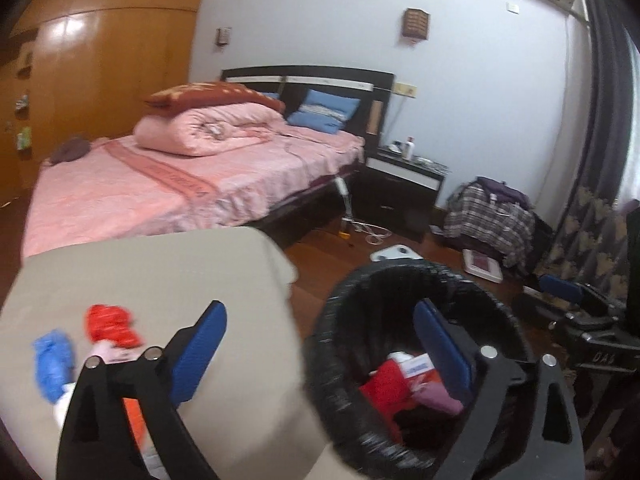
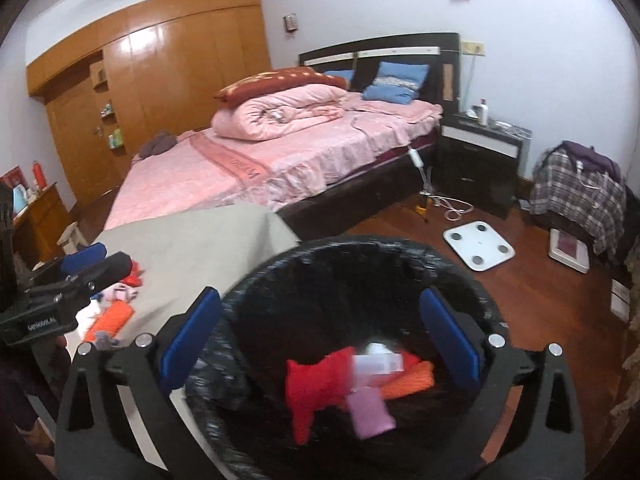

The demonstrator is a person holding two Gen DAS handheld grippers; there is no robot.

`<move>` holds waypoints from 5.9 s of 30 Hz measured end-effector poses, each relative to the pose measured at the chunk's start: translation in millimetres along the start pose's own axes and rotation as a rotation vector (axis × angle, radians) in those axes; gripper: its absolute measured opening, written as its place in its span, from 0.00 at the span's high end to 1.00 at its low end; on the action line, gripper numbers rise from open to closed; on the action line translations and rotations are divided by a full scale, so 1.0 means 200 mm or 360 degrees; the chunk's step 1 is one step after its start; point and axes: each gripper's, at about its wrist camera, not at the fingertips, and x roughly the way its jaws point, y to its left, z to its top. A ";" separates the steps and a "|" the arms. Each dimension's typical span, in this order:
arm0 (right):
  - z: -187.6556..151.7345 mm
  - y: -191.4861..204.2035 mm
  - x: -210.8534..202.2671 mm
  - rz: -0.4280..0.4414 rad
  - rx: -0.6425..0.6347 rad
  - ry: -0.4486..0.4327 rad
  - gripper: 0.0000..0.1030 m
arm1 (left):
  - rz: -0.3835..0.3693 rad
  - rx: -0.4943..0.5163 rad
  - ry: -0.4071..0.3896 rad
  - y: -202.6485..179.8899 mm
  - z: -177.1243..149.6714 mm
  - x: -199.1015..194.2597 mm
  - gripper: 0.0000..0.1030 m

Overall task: Collect trash
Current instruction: 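Carry the glove and mask over the black bin and open both grippers, then move both grippers back to the pile and grasp the grey sock with the right gripper, then grasp the white plastic bag with the left gripper while the right holds the grey sock, then carry the white bag and grey sock over the bin and open both grippers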

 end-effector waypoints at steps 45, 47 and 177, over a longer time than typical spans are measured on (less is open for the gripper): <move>-0.40 1.32 0.53 0.0449 -0.0363 0.0403 0.06 | 0.0700 -0.0341 0.0139 1.11 -0.64 -0.46 0.07; -0.42 1.33 0.54 0.0449 -0.0374 0.0423 0.06 | 0.0704 -0.0343 0.0142 1.12 -0.64 -0.46 0.07; 0.20 -0.15 -0.27 -0.0131 0.0008 -0.0109 0.52 | -0.0183 0.0168 -0.0054 -0.54 0.27 -0.06 0.59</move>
